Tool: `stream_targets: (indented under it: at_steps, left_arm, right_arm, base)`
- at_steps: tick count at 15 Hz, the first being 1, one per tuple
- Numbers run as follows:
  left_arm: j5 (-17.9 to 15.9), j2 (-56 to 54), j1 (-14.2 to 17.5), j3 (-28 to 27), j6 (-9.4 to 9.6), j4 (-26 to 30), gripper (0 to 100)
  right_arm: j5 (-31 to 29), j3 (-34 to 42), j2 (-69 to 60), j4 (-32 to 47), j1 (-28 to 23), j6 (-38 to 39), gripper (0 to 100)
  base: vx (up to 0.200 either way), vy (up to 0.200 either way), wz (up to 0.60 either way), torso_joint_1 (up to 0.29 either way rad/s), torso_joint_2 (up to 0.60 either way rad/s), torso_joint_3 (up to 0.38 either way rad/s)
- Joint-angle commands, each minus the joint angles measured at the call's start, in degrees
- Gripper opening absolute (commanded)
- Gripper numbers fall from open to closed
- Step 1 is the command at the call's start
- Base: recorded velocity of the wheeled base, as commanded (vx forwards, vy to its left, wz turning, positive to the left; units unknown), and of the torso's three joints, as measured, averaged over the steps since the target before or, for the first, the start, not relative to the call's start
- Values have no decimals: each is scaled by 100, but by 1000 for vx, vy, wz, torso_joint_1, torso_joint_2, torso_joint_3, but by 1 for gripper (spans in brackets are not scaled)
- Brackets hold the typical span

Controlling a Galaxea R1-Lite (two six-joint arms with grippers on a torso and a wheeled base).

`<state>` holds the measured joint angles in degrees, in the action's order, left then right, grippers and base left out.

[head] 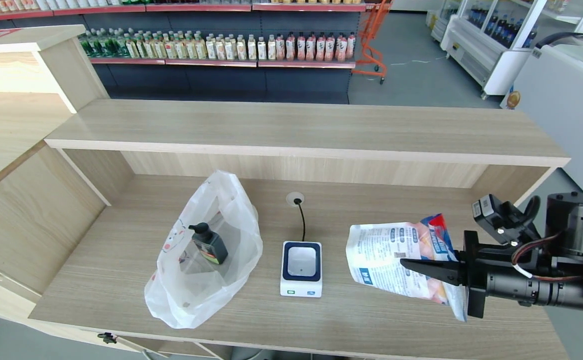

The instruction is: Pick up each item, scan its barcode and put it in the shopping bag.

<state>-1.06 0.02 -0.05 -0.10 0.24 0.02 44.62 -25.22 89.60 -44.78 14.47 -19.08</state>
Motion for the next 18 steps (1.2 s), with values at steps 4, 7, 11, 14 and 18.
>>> stream_targets:
  at_steps: [4,7,11,14,18]
  left_arm:
    - [1,-2,5,1,-16,-2,100]
    - [1,-2,5,1,-24,-2,100]
    - [1,-2,5,1,-24,-2,100]
    - [1,-2,5,1,-24,-2,100]
    - [1,-2,5,1,-24,-2,100]
  right_arm:
    - [-6,-123,462,-75,-234,-87,0]
    - [-14,-457,1174,-629,-515,-237,0]
    - [-23,-607,1622,-769,-515,-245,0]
    - [-41,-914,1956,-761,-515,-773,0]
    - [3,-1222,2466,-893,-542,-1450,0]
  base:
    - [0,200,0,2,4,5]
    - [0,0,0,0,0,0]
    - [0,0,0,0,0,0]
    - [0,0,0,0,0,0]
    - [0,0,0,0,0,0]
